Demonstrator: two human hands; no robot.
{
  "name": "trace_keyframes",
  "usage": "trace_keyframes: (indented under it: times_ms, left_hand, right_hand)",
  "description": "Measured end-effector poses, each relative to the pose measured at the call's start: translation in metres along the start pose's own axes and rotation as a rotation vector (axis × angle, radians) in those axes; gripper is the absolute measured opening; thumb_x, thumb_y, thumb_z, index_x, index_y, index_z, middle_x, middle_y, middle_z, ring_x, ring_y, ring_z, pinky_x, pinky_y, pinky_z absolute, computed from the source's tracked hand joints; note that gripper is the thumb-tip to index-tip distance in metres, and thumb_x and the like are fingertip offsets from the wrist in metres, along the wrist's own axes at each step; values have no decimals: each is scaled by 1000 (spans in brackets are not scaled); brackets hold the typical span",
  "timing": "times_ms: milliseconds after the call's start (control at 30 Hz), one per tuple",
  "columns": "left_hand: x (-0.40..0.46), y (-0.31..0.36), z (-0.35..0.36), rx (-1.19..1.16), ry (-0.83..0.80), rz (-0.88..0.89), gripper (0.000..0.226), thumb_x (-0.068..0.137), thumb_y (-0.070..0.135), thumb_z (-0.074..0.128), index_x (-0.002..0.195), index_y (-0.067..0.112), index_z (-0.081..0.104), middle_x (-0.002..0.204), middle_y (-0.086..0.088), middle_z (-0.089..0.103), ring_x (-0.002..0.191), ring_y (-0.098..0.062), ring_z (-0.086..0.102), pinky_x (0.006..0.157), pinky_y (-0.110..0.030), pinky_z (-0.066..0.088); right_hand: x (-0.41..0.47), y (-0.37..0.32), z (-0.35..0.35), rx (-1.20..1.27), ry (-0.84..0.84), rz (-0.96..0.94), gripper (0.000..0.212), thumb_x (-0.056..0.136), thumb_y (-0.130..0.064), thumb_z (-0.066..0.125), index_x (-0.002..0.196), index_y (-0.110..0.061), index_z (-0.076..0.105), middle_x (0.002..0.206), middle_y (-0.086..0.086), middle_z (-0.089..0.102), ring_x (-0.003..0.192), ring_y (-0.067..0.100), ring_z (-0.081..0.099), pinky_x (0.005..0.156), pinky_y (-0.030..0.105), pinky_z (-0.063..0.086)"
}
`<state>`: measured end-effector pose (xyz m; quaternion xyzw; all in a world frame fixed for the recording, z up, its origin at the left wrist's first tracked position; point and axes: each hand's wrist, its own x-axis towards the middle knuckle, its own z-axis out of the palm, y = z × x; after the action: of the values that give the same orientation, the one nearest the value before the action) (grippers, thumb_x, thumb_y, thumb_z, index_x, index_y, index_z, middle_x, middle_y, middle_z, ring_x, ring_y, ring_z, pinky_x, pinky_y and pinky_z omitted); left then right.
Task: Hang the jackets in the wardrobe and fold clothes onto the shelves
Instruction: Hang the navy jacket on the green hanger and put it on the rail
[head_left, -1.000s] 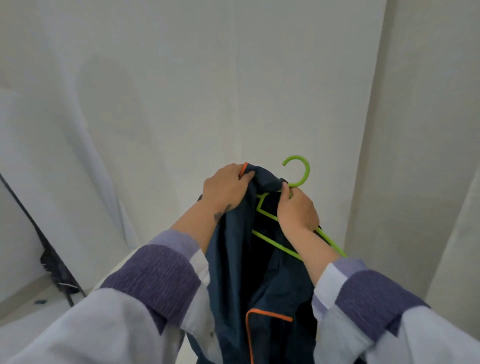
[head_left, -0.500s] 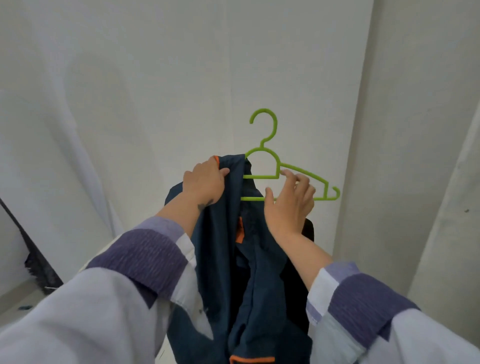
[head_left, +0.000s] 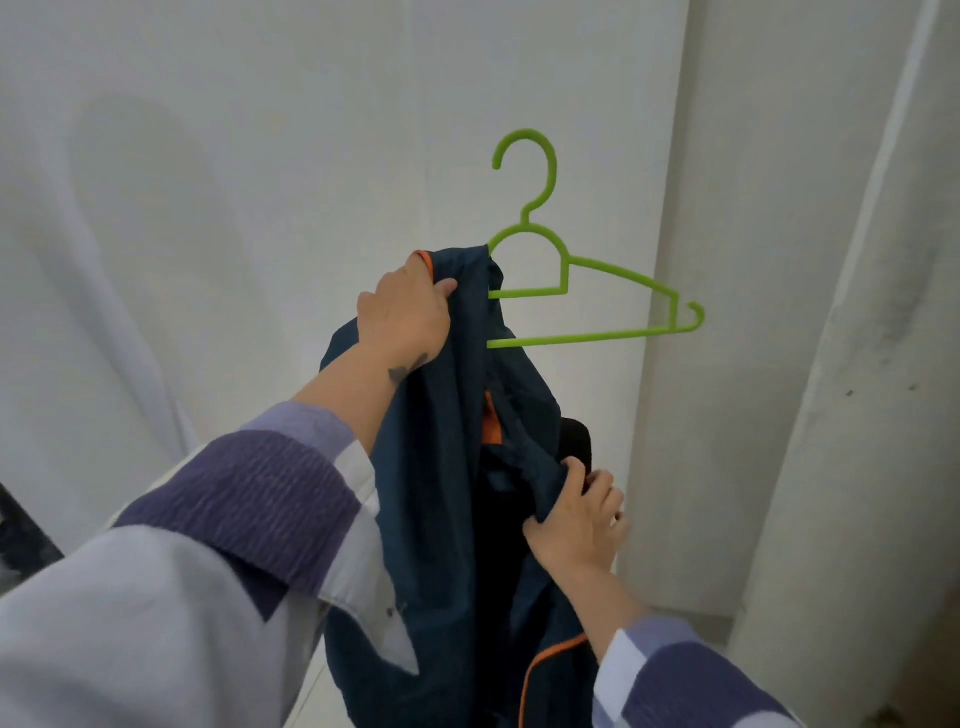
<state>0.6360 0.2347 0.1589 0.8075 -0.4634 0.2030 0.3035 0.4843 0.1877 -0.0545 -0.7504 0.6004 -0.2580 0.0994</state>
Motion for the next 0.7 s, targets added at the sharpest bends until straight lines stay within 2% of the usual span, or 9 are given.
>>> trace_keyframes:
  times_ms: [67, 133, 233, 367, 467, 533, 567, 633, 700]
  left_hand:
    - [-4, 5, -5, -1, 12, -8, 29, 102, 33, 33, 114, 9, 44, 116, -14, 59, 109, -35, 52, 86, -41, 33]
    - [-8, 8, -10, -12, 15, -23, 30, 102, 33, 34, 114, 8, 44, 116, -15, 58, 108, -36, 52, 88, -42, 34]
    - [-15, 19, -15, -41, 6, -52, 31, 102, 34, 34, 116, 7, 43, 118, -16, 57, 109, -37, 52, 90, -42, 35]
    - [-25, 48, -16, -88, 4, -64, 32, 101, 34, 36, 116, 6, 43, 119, -18, 57, 110, -38, 52, 92, -44, 35]
    - [-29, 76, -15, -187, -22, -33, 31, 100, 34, 37, 113, 7, 44, 117, -19, 57, 108, -40, 52, 94, -45, 36]
    - [-31, 89, -14, -294, -50, 0, 33, 100, 35, 40, 115, 7, 46, 117, -19, 58, 110, -39, 53, 97, -45, 38]
    - [-32, 93, -13, -361, -65, 23, 35, 99, 36, 41, 119, 8, 48, 118, -18, 59, 112, -38, 53, 99, -44, 38]
    - [-36, 101, -9, -499, -97, 79, 39, 97, 39, 44, 127, 13, 51, 121, -13, 62, 116, -34, 54, 102, -44, 39]
    - [-45, 111, -8, -591, -131, 138, 47, 94, 51, 45, 129, 22, 53, 123, -7, 63, 117, -29, 55, 103, -45, 40]
  right_hand:
    - [3, 10, -12, -33, -47, 89, 83, 71, -38, 69, 138, -30, 19, 131, 6, 27, 117, 26, 34, 95, 36, 35]
    - [9, 22, -30, -6, -29, 160, 77, 71, -31, 69, 132, -30, 23, 128, 7, 28, 115, 27, 34, 91, 37, 37]
    - [25, 45, -62, 118, 35, 230, 50, 77, -18, 65, 119, -25, 38, 123, 8, 37, 111, 29, 42, 83, 38, 39]
    - [47, 81, -110, 317, 90, 247, 17, 84, -15, 62, 100, -14, 63, 105, 11, 66, 96, 31, 62, 70, 29, 42]
    - [58, 112, -150, 489, 114, 307, 16, 79, -15, 71, 95, -13, 75, 97, 13, 72, 93, 30, 66, 76, 30, 49]
    - [63, 134, -181, 758, 73, 353, 22, 80, -5, 69, 101, -7, 73, 92, 13, 70, 86, 26, 65, 76, 32, 52]
    - [63, 145, -198, 911, 24, 350, 24, 82, 2, 65, 105, -3, 70, 92, 13, 68, 83, 24, 63, 73, 32, 53]
    - [61, 165, -237, 1114, -85, 314, 30, 87, 7, 57, 113, -7, 65, 91, 11, 65, 75, 18, 62, 63, 23, 50]
    - [55, 186, -274, 1151, -138, 238, 34, 89, 2, 57, 118, -15, 61, 86, 6, 65, 67, 12, 63, 59, 18, 49]
